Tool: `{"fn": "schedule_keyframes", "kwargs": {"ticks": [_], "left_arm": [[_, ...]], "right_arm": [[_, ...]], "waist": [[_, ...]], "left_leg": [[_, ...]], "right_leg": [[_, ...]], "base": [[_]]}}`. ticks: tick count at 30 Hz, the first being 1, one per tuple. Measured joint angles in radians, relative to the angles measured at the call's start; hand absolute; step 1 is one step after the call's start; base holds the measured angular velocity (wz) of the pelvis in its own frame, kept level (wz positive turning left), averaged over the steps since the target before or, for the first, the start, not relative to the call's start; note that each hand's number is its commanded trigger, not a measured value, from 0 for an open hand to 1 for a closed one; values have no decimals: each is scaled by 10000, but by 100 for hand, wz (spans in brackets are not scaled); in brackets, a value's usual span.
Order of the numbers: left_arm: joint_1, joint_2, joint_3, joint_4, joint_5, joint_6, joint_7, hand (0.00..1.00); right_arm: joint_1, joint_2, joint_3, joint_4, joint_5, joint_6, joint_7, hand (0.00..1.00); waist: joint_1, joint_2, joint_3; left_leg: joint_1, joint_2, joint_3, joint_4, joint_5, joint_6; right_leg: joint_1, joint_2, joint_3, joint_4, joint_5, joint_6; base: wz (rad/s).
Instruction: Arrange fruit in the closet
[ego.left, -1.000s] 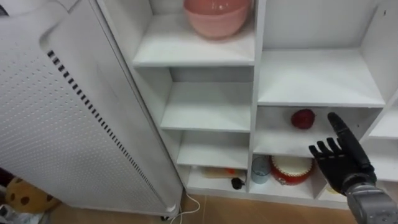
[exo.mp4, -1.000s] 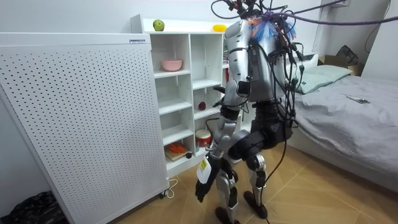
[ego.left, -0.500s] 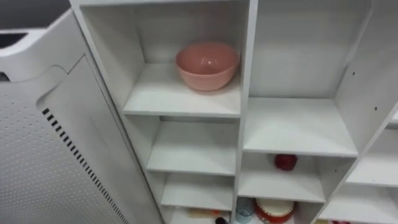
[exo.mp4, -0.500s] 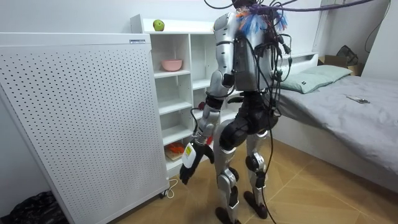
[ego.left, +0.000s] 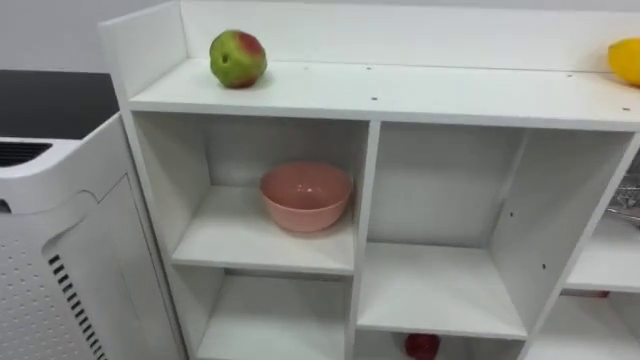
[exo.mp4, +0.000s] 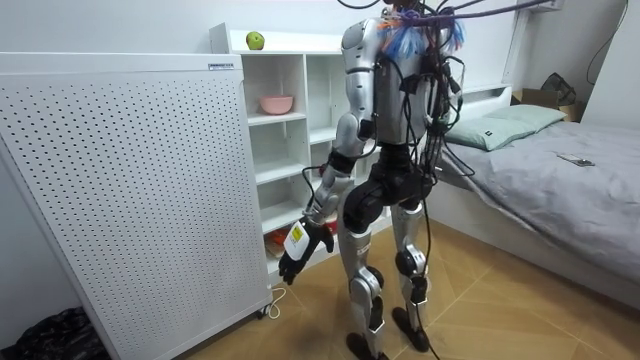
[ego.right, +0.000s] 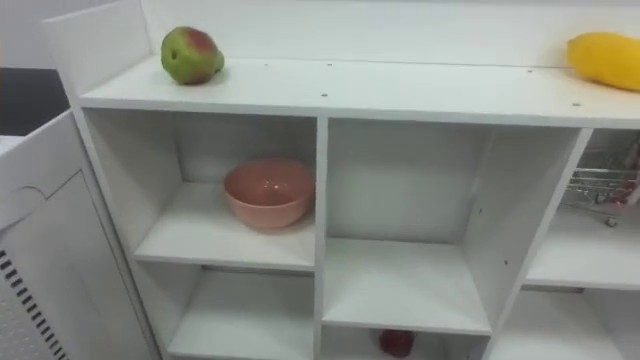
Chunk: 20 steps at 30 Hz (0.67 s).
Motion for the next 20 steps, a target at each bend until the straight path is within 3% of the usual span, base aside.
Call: {"fn": "schedule_keyframes", "kwargs": {"ticks": [2, 5, 13, 15, 17, 20], "left_arm": [[6, -29, -1, 16, -15, -3, -2, 0], [42, -87, 17, 64, -29, 9, 4, 0], [45, -593, 474, 183, -288, 183, -69, 0], [41, -716, 633, 193, -451, 186, -88, 0], [-6, -764, 728, 206, -500, 180, -181, 0], [-14, -791, 951, 204, -444, 174, -492, 0]], "right_arm": [[94, 167, 8, 75, -318, 22, 20, 0], [329, 340, 54, 81, -1047, 38, -27, 0], [457, 894, 548, 179, -3406, 76, -300, 0], [446, 896, 543, 176, -3774, 130, -364, 0], [446, 896, 521, 161, -4090, 126, -371, 0], [220, 858, 417, 0, -5767, 2, -394, 0]], "waist": [[-22, 52, 25], [-6, 47, -28], [-58, -27, -85], [-76, -83, -44], [-111, -73, -54], [-216, -118, -44]], "left_leg": [[45, 21, -16, -32, -11, -3], [144, 41, 35, -65, -16, -5], [334, 119, 75, -38, -15, -5], [413, 115, 99, -62, -17, -3], [422, 118, 103, -60, -19, -4], [426, 124, 148, -52, -22, -12]], "right_leg": [[1, 41, 86, 7, 16, -27], [103, 59, 222, 24, 36, -60], [242, 82, 334, 16, 51, -83], [336, 88, 507, 7, 50, -81], [362, 100, 578, 6, 50, -82], [297, 129, 736, 21, 51, -84]], "base": [[-9], [-8], [-2], [-3], [0], [-3]]}}
